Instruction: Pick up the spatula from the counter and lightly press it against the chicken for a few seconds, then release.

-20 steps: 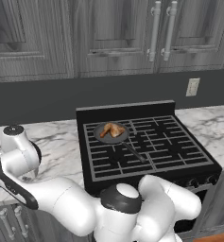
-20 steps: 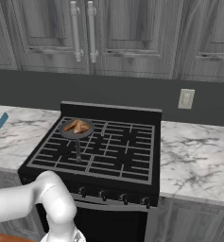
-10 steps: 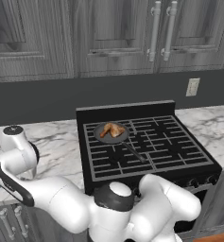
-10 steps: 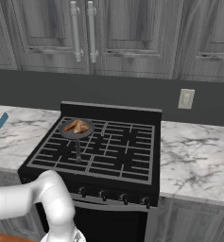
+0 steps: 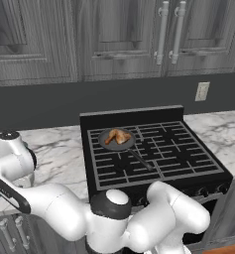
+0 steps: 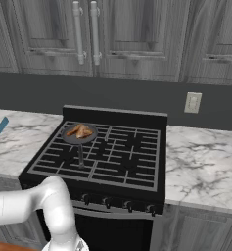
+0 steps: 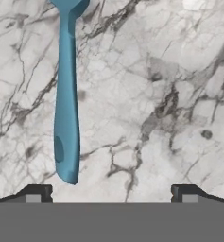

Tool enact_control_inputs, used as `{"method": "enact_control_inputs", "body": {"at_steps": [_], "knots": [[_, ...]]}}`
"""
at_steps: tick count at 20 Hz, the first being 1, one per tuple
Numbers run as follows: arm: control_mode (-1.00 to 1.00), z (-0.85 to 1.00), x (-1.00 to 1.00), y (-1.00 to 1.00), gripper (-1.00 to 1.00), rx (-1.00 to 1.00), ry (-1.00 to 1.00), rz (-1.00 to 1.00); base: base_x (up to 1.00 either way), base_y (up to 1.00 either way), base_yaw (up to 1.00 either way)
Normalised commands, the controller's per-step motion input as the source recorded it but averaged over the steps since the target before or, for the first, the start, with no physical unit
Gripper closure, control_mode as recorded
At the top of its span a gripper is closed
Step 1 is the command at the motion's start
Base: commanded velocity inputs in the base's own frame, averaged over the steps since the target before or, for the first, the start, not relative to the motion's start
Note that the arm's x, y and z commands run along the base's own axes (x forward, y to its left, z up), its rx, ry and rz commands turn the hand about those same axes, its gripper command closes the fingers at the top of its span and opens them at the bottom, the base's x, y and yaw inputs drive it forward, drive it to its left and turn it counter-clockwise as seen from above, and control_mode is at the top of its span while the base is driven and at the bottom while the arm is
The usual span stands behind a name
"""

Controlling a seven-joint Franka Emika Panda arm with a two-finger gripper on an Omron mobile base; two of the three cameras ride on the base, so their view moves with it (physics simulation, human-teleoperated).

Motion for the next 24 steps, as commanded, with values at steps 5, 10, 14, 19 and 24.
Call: {"method": "enact_control_inputs", "body": {"at_steps": [5,10,14,19,24], "knots": [[-1.00,-0.09,0.10,0.12,-1.00,-0.01,0.02,0.00,0.00,0.00,0.00],[-1.00,-0.13,0.08,0.09,-1.00,-0.01,0.03,0.00,0.00,0.00,0.00],[-1.00,-0.15,0.09,0.09,-1.00,-0.01,0.02,0.00,0.00,0.00,0.00],[-1.00,-0.12,0.09,0.10,-1.00,-0.01,0.02,0.00,0.00,0.00,0.00],[-1.00,-0.11,0.09,0.10,-1.00,-0.01,0.01,0.00,0.00,0.00,0.00]]}}
